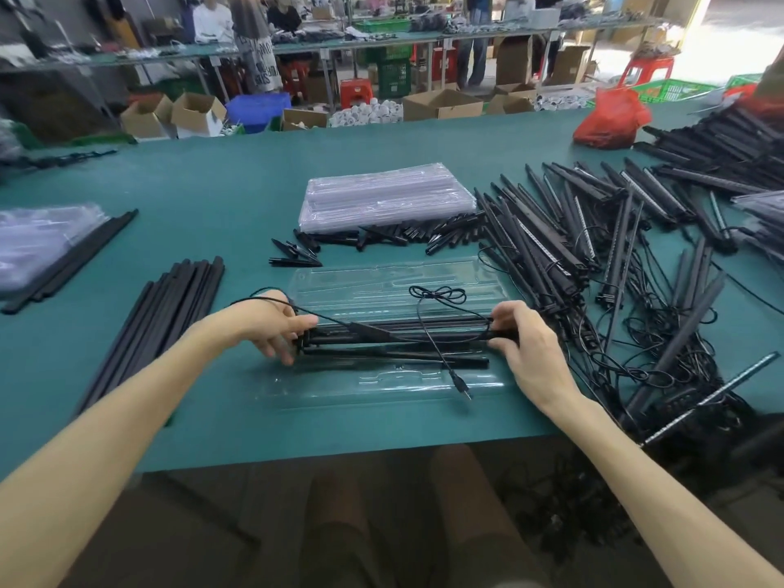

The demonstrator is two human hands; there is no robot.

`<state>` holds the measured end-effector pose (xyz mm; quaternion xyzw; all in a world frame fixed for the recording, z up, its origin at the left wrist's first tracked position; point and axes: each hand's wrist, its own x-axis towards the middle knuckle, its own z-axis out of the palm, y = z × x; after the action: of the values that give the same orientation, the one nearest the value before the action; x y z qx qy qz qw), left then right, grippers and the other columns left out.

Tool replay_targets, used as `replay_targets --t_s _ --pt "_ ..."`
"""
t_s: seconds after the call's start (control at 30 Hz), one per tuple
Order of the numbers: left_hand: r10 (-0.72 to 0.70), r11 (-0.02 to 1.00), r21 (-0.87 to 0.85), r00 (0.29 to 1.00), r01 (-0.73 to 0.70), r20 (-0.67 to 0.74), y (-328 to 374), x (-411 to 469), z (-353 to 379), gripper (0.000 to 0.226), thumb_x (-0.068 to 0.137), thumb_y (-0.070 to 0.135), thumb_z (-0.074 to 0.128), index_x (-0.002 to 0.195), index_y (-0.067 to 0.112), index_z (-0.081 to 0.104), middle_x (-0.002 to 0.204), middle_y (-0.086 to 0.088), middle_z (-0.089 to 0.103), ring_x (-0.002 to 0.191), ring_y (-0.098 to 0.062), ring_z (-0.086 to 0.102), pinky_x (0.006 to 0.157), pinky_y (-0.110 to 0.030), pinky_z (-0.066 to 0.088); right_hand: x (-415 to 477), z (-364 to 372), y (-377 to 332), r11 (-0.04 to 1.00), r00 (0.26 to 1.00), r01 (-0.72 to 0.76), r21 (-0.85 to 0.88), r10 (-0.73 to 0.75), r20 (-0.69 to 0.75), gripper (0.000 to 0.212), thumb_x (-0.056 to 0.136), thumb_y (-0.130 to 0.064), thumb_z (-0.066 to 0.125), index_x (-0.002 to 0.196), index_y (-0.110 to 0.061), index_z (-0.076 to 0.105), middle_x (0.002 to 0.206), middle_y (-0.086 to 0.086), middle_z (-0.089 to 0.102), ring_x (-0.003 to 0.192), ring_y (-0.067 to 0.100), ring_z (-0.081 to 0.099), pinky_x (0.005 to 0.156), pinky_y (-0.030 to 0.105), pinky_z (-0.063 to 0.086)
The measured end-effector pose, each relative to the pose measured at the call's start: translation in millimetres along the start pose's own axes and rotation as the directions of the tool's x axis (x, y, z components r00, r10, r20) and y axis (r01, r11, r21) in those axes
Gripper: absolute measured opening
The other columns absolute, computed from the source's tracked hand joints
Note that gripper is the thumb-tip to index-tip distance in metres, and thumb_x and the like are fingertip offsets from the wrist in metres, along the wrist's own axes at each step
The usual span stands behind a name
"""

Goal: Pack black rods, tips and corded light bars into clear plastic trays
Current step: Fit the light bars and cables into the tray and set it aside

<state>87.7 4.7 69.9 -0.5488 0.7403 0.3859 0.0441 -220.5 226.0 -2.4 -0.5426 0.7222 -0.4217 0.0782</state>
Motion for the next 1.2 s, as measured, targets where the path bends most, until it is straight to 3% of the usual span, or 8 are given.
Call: replay_targets --t_s 0.17,0.27,0.33,0.53,0.67,0.9,1.1,1.2 --pt "0.086 0.876 0.482 0.985 -0.005 -0.147 5.4 -0.5 3.8 0.039 0.095 0.052 0.06 0.086 0.014 0.06 0.069 -0.004 0.074 0.056 -0.022 0.064 0.057 -0.025 0.05 0.2 -0.7 0.4 0.997 0.998 0.068 -0.044 -0.067 0.006 0.02 0.088 0.0 0.07 0.099 -0.016 0.064 0.098 -0.004 0.064 0.097 0.014 0.059 0.092 0.033 0.049" --pt "0.189 0.811 0.584 0.959 -0.032 -0.21 9.3 0.1 14.6 0.035 0.093 0.052 0.062 0.09 0.017 0.058 0.1 -0.005 0.06 0.08 -0.022 0.058 0.071 -0.03 0.046 -0.2 -1.2 2.2 0.996 0.997 0.076 -0.052 -0.076 -0.004 0.018 0.089 0.0 0.07 0.098 -0.015 0.065 0.097 -0.006 0.063 0.096 0.012 0.057 0.09 0.029 0.049" --pt "0.252 0.813 0.573 0.95 -0.104 -0.185 11.4 0.8 19.0 0.033 0.091 0.05 0.067 0.097 0.017 0.061 0.106 -0.004 0.045 0.088 -0.025 0.056 0.08 -0.033 0.045 -0.6 -1.2 3.2 0.996 0.997 0.074 -0.054 -0.075 -0.006 0.018 0.089 -0.001 0.07 0.098 -0.016 0.065 0.097 -0.007 0.062 0.096 0.01 0.056 0.09 0.026 0.048" --pt "0.512 0.813 0.378 0.852 -0.443 -0.104 14.3 3.1 40.2 0.017 0.092 0.033 0.071 0.105 0.022 0.071 0.095 0.004 0.055 0.091 -0.02 0.059 0.09 -0.037 0.049 0.0 0.2 3.4 0.995 0.996 0.08 -0.064 -0.082 -0.028 0.016 0.091 -0.006 0.07 0.102 -0.016 0.067 0.1 -0.007 0.063 0.1 0.013 0.059 0.093 0.028 0.049" --pt "0.545 0.824 0.294 0.819 -0.483 -0.18 16.8 2.6 53.5 0.016 0.09 0.029 0.075 0.104 0.022 0.074 0.096 0.0 0.06 0.091 -0.021 0.06 0.091 -0.039 0.05 -0.2 -0.4 4.5 0.998 0.999 0.031 -0.048 -0.033 -0.042 0.02 0.091 -0.004 0.069 0.106 -0.017 0.066 0.103 -0.006 0.064 0.103 0.01 0.06 0.09 0.01 0.043" --pt "0.585 0.81 0.206 0.784 -0.549 -0.207 19.2 1.3 60.4 0.02 0.087 0.015 0.078 0.106 0.015 0.074 0.099 -0.002 0.062 0.096 -0.021 0.06 0.09 -0.034 0.048 -1.6 -0.7 2.1 1.0 0.995 -0.023 -0.005 0.023 -0.094 0.018 0.092 -0.006 0.068 0.105 -0.019 0.069 0.102 -0.006 0.07 0.098 0.006 0.065 0.093 0.024 0.052" --pt "0.55 0.829 0.239 0.814 -0.505 -0.188 12.8 3.2 51.7 0.02 0.086 0.011 0.079 0.104 0.014 0.072 0.103 -0.003 0.066 0.095 -0.015 0.06 0.085 -0.019 0.045 -2.9 2.6 4.0 0.999 0.999 -0.013 -0.03 0.012 -0.048 0.019 0.095 -0.012 0.067 0.113 -0.02 0.067 0.11 -0.005 0.068 0.104 0.008 0.063 0.096 0.027 0.05" --pt "0.528 0.839 0.256 0.831 -0.48 -0.176 12.4 1.9 49.5 0.021 0.085 0.012 0.079 0.105 0.014 0.071 0.104 -0.004 0.066 0.097 -0.019 0.061 0.086 -0.022 0.045 -2.0 3.0 5.2 0.997 0.997 0.029 -0.072 -0.034 -0.072 0.013 0.093 -0.009 0.069 0.103 -0.017 0.069 0.102 -0.005 0.066 0.103 0.009 0.057 0.094 0.026 0.046"
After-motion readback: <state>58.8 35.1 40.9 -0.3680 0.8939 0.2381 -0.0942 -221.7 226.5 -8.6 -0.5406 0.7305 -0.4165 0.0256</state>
